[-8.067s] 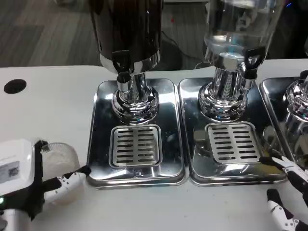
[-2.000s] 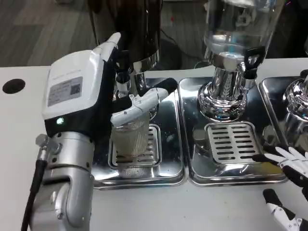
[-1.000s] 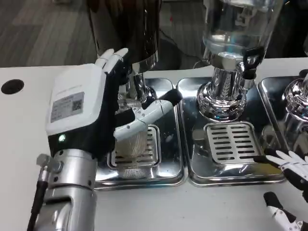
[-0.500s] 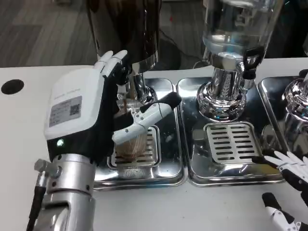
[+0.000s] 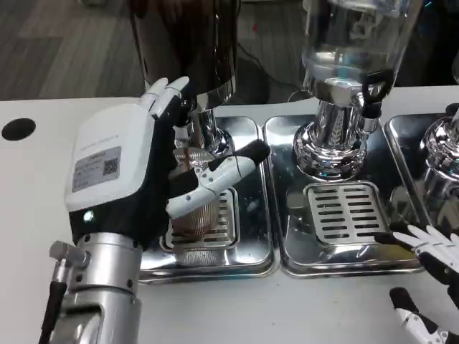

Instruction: Grasp the cup under the faucet to collect the drink, then remove the cup.

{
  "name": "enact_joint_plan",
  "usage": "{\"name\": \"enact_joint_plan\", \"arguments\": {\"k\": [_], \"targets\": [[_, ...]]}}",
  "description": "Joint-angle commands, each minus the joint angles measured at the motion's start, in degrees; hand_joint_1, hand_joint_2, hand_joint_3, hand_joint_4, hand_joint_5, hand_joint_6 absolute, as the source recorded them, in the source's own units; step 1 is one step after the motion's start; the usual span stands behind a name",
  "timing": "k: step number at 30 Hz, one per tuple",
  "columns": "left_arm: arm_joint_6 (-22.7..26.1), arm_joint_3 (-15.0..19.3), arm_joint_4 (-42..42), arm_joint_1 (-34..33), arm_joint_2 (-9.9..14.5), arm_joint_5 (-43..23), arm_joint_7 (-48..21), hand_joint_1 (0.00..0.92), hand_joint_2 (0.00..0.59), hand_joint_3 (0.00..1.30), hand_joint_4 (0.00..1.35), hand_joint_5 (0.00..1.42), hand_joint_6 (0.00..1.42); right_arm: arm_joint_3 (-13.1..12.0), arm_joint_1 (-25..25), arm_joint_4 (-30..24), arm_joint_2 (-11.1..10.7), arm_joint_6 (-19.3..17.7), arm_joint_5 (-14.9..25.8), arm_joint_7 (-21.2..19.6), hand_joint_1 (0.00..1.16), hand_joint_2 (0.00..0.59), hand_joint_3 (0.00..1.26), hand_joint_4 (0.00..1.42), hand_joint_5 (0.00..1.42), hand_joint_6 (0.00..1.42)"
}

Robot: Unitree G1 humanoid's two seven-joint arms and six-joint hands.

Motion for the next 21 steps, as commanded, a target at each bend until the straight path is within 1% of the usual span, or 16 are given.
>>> {"name": "enact_joint_plan", "arguments": {"k": [1, 11, 21], "targets": [[0.4, 0.3, 0.3, 1.8, 0.2, -0.3, -0.5, 0.000, 0.062, 0.23, 0.14, 0.78, 0.91, 0.1, 0.6, -1.1, 0.1, 0.1, 0.6, 0.0, 0.52, 0.454, 0.23, 0.12, 0.06, 0.00], [0.1, 0.3, -0.8, 2.9, 0.0, 0.1, -0.3, 0.000, 0.062, 0.23, 0.14, 0.77, 0.91, -0.2, 0.9, -2.8, -0.1, 0.1, 1.1, 0.2, 0.52, 0.454, 0.23, 0.12, 0.07, 0.00], [-0.1, 0.1, -1.0, 3.4, -0.4, 0.1, 0.2, 0.000, 0.063, 0.23, 0.14, 0.77, 0.91, -0.4, 1.5, -2.8, -0.1, 0.0, 1.0, 0.2, 0.52, 0.454, 0.23, 0.12, 0.07, 0.00]]}}
